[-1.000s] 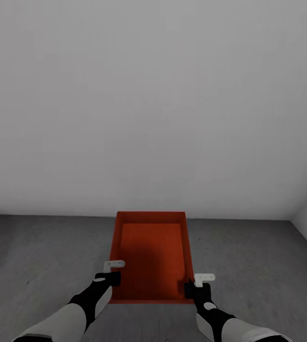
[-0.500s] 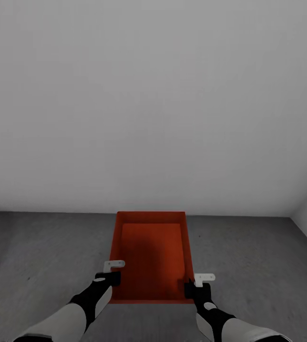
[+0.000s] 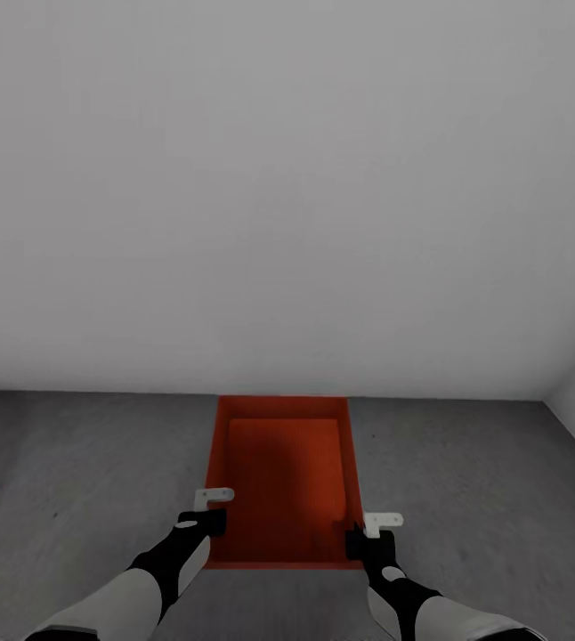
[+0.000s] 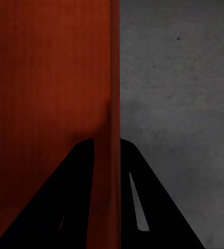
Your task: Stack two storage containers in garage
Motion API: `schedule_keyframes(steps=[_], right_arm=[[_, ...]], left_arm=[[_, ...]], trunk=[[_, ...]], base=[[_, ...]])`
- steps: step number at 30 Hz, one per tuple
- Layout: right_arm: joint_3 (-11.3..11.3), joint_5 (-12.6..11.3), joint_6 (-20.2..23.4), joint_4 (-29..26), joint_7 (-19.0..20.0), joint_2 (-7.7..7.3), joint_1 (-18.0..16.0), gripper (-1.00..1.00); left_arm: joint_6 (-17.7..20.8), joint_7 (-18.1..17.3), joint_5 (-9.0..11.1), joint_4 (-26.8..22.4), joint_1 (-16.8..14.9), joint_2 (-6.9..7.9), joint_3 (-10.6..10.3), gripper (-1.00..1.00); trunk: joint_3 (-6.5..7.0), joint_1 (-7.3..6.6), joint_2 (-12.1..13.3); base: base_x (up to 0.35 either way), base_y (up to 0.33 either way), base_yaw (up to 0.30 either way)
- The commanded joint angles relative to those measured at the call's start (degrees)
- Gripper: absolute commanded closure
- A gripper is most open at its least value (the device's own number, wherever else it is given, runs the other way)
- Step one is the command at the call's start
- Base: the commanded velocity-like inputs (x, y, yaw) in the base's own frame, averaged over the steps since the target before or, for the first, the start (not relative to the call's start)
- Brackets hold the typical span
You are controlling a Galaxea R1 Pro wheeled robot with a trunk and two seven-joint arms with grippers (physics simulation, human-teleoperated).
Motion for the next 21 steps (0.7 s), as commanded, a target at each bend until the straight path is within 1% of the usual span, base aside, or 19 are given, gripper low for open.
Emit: schedule_keyframes(steps=[1,21], right_arm=[[-2.1,-2.1,-0.5,0.1,-0.6,-0.23,0.0,1.00],[-2.1,-2.1,-0.5,0.1,-0.6,-0.23,0.0,1.00]], left_arm=[[0.5,0.6,0.8,-0.6,-0.1,0.04,4.0,1.00],[0.5,0.6,0.8,-0.6,-0.1,0.09,4.0,1.00]], trunk=[[-0.15,0.00,0.0],[-2.00,0.00,0.0]], base=[[0.000,0.000,0.000],[0.000,0.000,0.000]])
